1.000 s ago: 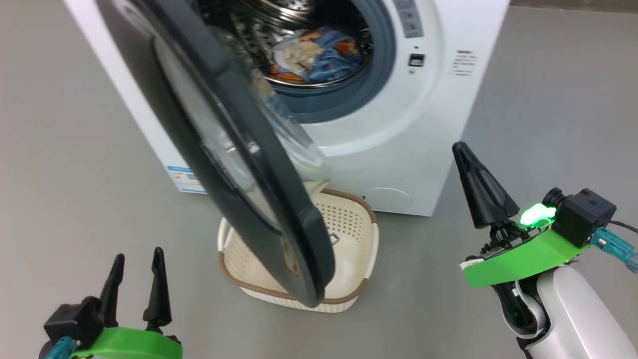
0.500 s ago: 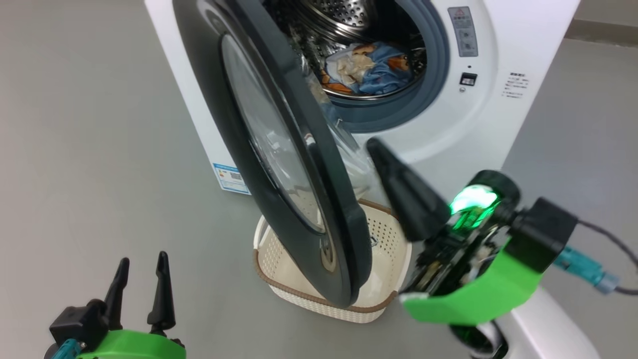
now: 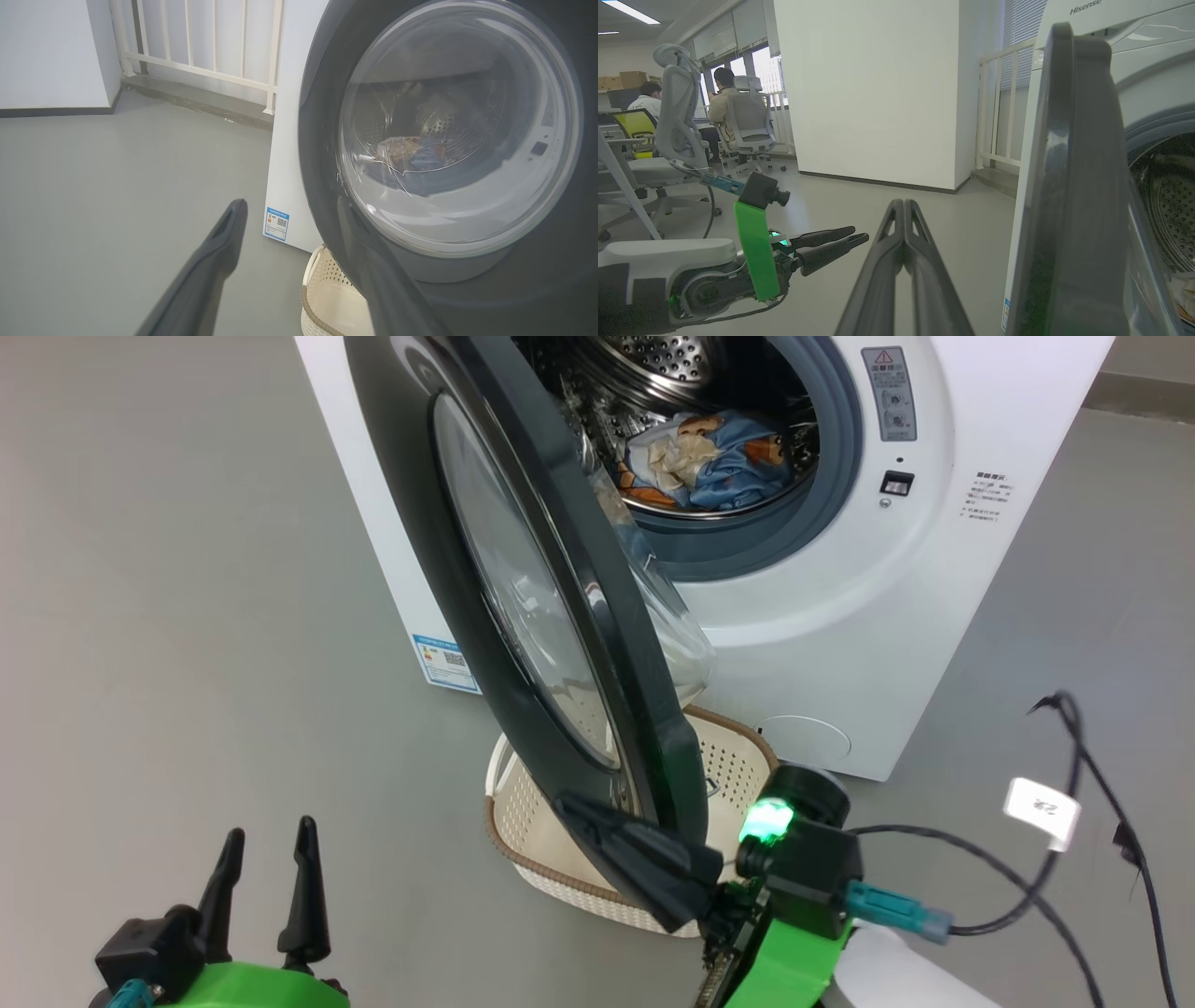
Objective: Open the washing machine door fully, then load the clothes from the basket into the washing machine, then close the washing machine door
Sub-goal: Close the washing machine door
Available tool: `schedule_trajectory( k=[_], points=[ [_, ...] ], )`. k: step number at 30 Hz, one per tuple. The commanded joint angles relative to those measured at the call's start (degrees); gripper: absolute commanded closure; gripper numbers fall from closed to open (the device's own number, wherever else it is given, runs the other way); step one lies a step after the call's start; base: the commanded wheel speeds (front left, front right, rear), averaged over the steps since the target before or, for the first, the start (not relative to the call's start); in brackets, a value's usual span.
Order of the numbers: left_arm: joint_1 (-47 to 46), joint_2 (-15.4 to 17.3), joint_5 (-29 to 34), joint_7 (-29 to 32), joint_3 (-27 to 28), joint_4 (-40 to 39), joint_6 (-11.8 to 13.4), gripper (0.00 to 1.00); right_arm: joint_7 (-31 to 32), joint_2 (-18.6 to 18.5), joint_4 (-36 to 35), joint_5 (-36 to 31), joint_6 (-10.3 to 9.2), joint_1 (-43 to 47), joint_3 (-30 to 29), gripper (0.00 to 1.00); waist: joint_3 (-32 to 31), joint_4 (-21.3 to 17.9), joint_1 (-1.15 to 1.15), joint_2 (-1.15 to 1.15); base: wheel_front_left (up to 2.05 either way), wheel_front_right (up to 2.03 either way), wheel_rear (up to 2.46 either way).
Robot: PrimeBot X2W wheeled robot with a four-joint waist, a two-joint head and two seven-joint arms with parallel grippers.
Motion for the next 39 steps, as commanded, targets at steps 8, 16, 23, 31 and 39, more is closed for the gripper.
schedule_trajectory(
  k=[8, 16, 23, 31, 39],
  points=[
    [-1.29, 0.51, -0.61, -0.37, 2.41, -1.31, -0.13, 0.0, -0.26, 0.72, 7.94, 2.0, 0.08, -1.01, 2.48, 1.0, 0.63, -0.32, 0.0, 0.0, 0.0, 0.0, 0.0],
    [-1.46, 0.46, -0.54, -0.37, 2.47, -1.43, -0.13, 0.0, -0.26, 1.24, 12.52, 3.37, 0.08, -1.83, 2.82, 1.0, 1.28, -0.28, 0.0, 0.0, 0.0, 0.0, 0.0],
    [-1.44, 0.42, -0.46, -0.37, 2.36, -1.62, -0.13, 0.0, -0.26, 0.42, 13.57, 2.95, 0.08, -2.24, 0.02, 1.0, 1.66, -0.24, 0.0, 0.0, 0.0, 0.0, 0.0],
    [-2.01, 0.39, -0.58, -0.37, 1.93, -1.93, -0.13, 0.0, -0.26, -2.87, 15.25, 2.62, 0.08, -1.34, -7.05, 1.0, 3.67, -0.12, 0.0, 0.0, 0.0, 0.0, 0.0],
    [-4.15, 0.38, -0.76, -0.37, 1.11, -2.39, -0.13, 0.0, -0.26, -4.2, 17.0, 2.58, 0.08, -2.87, -18.33, 1.0, 8.82, -0.04, 0.0, 0.0, 0.0, 0.0, 0.0]
  ],
)
